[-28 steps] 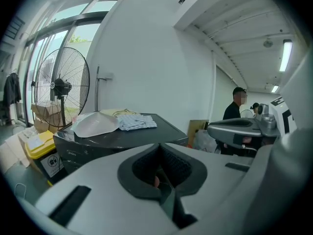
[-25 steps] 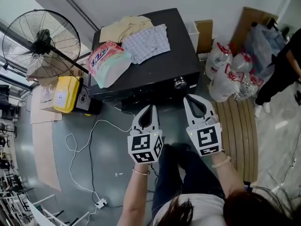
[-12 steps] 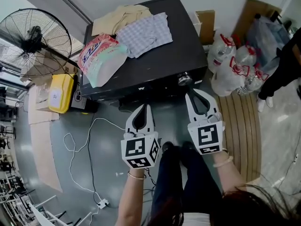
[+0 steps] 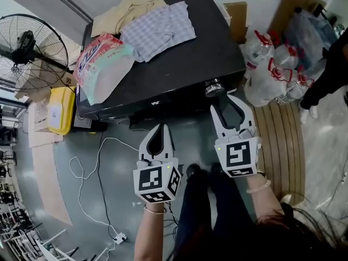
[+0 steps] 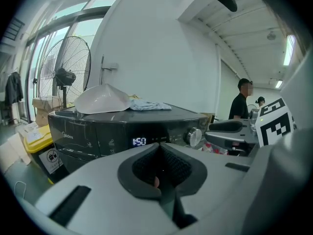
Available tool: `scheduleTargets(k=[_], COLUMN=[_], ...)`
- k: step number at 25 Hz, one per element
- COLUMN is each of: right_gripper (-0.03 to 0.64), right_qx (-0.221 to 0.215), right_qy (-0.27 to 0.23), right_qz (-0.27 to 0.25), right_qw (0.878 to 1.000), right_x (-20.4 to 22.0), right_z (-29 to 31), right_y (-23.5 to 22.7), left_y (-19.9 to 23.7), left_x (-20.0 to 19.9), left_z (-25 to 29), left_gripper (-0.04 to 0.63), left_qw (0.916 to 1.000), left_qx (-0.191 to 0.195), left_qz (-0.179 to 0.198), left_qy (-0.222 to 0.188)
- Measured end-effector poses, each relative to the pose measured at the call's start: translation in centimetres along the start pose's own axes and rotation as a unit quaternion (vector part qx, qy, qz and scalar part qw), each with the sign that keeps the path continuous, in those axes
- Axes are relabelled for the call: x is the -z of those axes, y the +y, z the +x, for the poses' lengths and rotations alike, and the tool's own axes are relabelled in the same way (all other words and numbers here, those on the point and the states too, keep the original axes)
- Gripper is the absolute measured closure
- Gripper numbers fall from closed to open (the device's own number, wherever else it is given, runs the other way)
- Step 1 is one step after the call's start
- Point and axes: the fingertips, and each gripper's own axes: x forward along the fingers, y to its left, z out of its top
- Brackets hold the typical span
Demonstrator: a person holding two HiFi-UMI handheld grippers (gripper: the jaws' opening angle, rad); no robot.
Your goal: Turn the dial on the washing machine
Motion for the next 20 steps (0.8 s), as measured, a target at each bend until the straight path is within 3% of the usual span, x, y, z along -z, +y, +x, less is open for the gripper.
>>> scheduleTargets(k=[10, 20], right_gripper=[0.356, 0.33], right_qx=[0.009, 0.045], right_qy=[0.004, 0.031], right_qz=[-0.043, -0.072], right_qw=[0.999, 0.996], right_x=[2.1, 3.6], right_z=[2.4, 4.1], right_y=[0.6, -0.2], left_y=[1.0, 1.7], left_x=[2.4, 3.9], left_z=[1.2, 1.6], left_gripper=[0.577, 0.577], left_qw=[1.0, 0.9998], left_qx=[-0.001, -0.007], left_qz=[0.003, -0.015], left_qy=[0.003, 0.009])
